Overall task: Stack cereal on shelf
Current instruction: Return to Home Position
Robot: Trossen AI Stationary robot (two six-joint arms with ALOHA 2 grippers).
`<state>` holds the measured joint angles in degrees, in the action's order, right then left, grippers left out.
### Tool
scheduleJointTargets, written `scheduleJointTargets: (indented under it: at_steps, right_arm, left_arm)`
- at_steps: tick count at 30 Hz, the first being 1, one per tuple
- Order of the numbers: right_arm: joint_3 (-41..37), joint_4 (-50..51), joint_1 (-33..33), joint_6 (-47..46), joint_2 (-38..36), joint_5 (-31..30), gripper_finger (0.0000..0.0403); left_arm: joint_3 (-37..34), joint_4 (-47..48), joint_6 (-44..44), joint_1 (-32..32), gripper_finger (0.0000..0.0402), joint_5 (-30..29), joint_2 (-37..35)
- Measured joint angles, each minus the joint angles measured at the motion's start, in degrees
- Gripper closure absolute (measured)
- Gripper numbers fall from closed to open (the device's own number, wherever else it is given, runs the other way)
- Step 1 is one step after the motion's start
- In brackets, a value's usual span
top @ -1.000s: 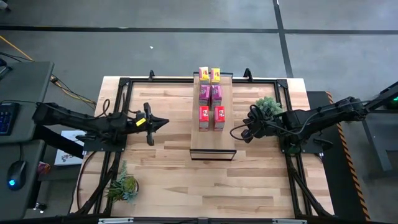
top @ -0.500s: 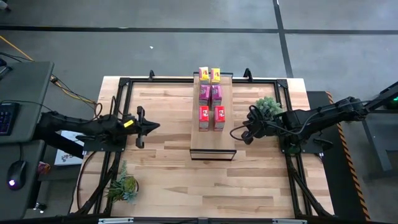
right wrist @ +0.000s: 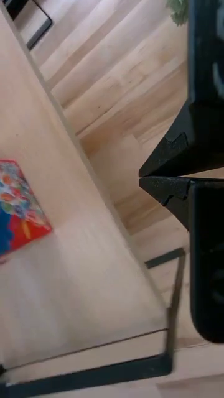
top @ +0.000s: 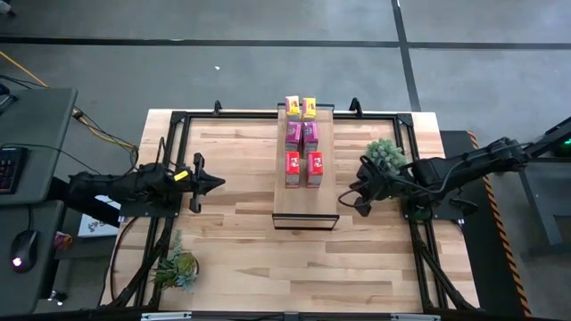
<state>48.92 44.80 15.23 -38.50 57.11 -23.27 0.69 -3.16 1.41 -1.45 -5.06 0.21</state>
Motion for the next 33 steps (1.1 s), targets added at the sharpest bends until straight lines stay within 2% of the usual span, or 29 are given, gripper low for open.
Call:
scheduleJointTargets:
  at_steps: [4,8,13,19,22,27,33]
  right_arm:
    - [-6.5,-6.3,1.8,0.0,-4.0,0.1,0.0402]
    - [-18.3,-22.5,1.6,2.3,-9.6,5.7,0.0402]
    - [-28.8,-42.7,-3.1,12.4,-15.5,11.0,0.0403]
    - [-33.5,-46.5,-11.2,20.6,-23.5,12.8,0.0403]
    - [-37.6,-48.1,-11.3,23.2,-28.4,12.9,0.0403]
    - [-45.6,-56.5,-10.6,25.8,-36.8,12.8,0.0403]
    - [-48.4,-54.4,-10.6,29.8,-43.6,17.2,0.0403]
  left_arm:
    - [0.0,1.8,-0.9,0.0,0.0401,0.1,0.2]
    - [0.0,1.4,-1.3,0.0,0.0402,0.0,0.2]
    - [0.0,1.5,1.6,0.0,0.0401,-1.1,0.2]
    - [0.0,1.6,1.8,0.0,0.0401,-1.3,0.2]
    - [0.0,1.6,1.8,0.0,0.0401,-1.3,0.2]
    - [0.0,1.6,1.8,0.0,0.0401,-1.3,0.2]
    - [0.0,1.6,1.8,0.0,0.0401,-1.3,0.2]
